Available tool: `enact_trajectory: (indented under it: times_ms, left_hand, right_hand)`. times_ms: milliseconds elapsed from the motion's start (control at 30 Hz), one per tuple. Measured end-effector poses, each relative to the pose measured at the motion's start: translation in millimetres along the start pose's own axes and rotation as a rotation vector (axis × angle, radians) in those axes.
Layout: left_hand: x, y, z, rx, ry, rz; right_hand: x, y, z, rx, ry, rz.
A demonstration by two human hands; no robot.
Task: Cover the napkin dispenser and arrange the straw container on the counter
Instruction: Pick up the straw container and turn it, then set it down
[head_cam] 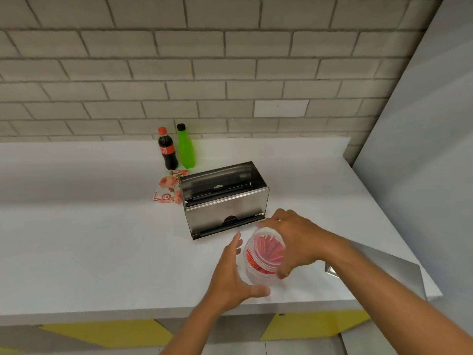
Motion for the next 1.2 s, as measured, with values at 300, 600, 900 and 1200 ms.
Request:
enact_trajectory:
  times_ms: [300,600,900,1200]
  left_hand:
    - [-19.4,-38.9,-10.6,0.126,0.053,0.175]
    - [-31.4,-45.3,-13.2,0.282,0.136,0.143]
    - [-34.0,-45.3,-16.3,0.300,0.143,0.081]
    - [-33.1,-41.3,-17.4,0.301,0.143,0.080]
  right_hand:
    - [2.6,-18.5,-12.5,-0.058,0.052,-0.011]
    - [-5.8,-23.8,-20.6,-0.127,0.087,0.060]
    - [-13.0,-19.7,-20.7,-0.133,0.088,0.140]
    - [-17.9,-25.3,-21.7,-0.203,0.128,0.165]
Point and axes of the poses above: each hand's wrist, its own z-axis away from the middle knuckle, its own y-axis out of the back of the hand, x = y × z, the point moved 9 cm from there along -z, towards the middle knuckle, and after that the axes turned 12 degrees about y, right-handed, at the moved point
